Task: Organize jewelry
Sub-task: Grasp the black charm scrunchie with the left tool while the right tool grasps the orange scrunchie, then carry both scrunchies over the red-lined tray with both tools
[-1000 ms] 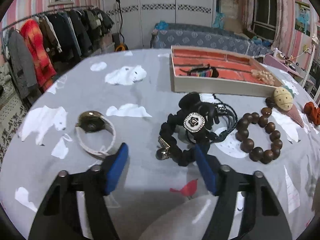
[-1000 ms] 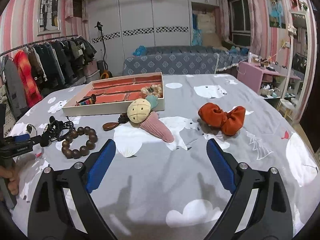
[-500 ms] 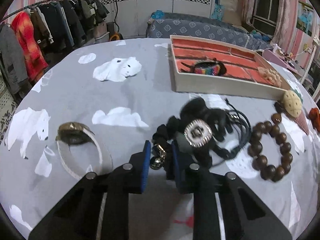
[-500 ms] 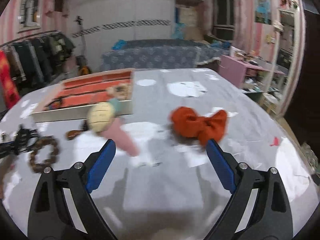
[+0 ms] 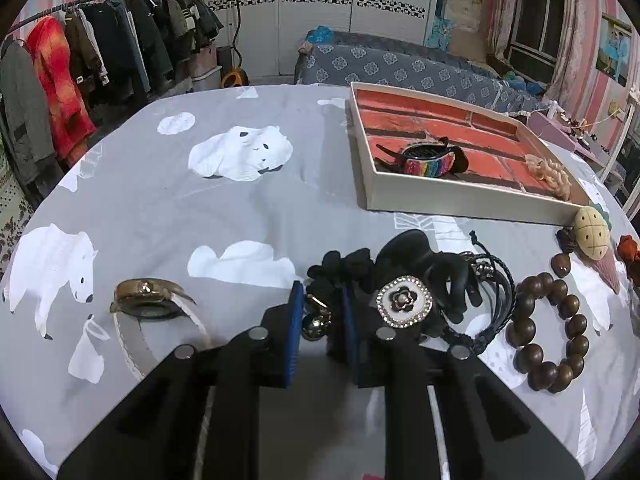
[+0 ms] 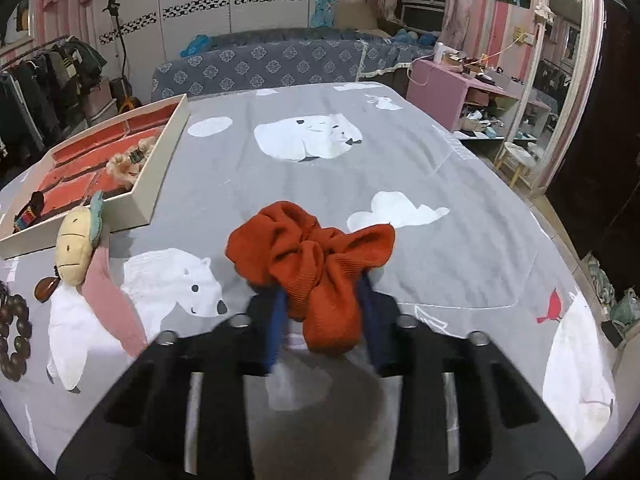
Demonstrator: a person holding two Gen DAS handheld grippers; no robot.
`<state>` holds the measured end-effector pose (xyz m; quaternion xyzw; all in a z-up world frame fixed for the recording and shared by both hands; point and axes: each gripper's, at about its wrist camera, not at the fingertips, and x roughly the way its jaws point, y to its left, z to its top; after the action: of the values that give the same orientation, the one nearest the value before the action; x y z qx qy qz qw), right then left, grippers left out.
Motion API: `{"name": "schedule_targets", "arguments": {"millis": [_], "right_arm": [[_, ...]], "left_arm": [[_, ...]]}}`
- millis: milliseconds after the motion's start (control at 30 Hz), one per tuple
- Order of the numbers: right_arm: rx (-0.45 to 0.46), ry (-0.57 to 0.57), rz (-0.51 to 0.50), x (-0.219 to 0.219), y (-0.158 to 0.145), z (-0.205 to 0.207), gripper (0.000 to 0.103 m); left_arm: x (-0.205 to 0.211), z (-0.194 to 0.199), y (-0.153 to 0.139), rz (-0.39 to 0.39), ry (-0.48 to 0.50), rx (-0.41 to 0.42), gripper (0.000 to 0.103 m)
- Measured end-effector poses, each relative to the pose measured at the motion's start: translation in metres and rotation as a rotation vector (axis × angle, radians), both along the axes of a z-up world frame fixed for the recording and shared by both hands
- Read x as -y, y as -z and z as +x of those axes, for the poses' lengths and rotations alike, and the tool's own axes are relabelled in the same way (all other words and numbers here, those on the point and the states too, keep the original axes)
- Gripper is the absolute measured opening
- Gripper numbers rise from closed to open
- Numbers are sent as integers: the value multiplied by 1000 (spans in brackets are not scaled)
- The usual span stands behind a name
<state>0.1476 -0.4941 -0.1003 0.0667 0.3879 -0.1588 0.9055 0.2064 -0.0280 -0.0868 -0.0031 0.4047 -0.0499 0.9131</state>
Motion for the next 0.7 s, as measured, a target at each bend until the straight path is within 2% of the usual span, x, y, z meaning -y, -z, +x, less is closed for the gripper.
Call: {"name": "schedule_targets", "arguments": {"millis": [200,700], "right_arm": [[48,-31,-7,-8,-10,-12,21],[205,-102,47,-32,-69,-78,21]], "left_arm": [[-2,-9,-9,6,-14,45,19],[-13,-58,-57,6,-28,164,19]]}}
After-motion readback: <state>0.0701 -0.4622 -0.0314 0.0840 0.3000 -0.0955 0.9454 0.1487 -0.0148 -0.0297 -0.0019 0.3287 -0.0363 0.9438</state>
